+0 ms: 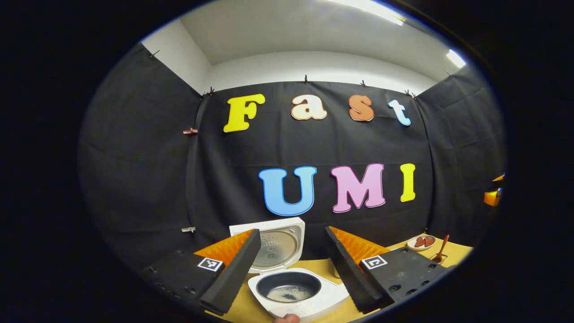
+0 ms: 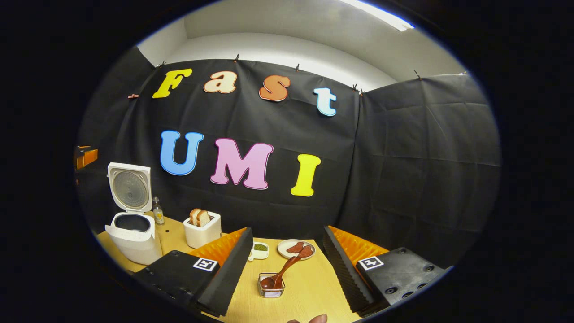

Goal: Close the left gripper, press the button to open the rice cooker; take a wooden spoon from the chopstick holder with the right hand, scoop a spoonful of rice and pour it into the rice cooker, then put the wooden spoon back into the chopstick holder.

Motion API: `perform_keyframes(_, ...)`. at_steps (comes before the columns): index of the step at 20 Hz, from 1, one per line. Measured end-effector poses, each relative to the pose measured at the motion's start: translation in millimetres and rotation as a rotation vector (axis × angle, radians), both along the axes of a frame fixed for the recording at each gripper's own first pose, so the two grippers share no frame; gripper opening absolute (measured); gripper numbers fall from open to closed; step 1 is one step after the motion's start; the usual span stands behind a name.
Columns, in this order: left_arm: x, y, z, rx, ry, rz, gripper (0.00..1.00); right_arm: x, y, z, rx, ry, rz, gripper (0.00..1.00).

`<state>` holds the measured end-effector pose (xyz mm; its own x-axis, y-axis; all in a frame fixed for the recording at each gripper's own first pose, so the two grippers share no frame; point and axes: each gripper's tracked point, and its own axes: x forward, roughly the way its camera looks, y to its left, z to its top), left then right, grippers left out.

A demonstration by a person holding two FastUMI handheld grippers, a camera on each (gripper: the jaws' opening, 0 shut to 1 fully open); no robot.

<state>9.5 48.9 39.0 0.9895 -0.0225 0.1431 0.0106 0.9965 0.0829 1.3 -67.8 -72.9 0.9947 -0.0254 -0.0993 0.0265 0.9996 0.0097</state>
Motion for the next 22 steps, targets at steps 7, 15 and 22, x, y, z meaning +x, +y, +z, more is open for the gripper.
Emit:
perform_keyframes(7, -43.2, -36.0, 11.9, -0.008, -0.011, 0.017, 0.96, 31.2, -13.1, -64.9, 0.04, 0.072, 0.099, 0.98)
perform_keyframes(15, -53.4, -73.7, -1.6, -0.041, 0.061, 0.064, 0.97, 80.7, -26.3, -166.9, 0.145, 0.228, 0.171, 0.98)
perform_keyframes(22, -66.7, -87.4, -2.2, 0.013, 0.088, 0.164, 0.97, 118.8, -3.6, -249.9, 0.257, 0.366, 0.253, 0.95)
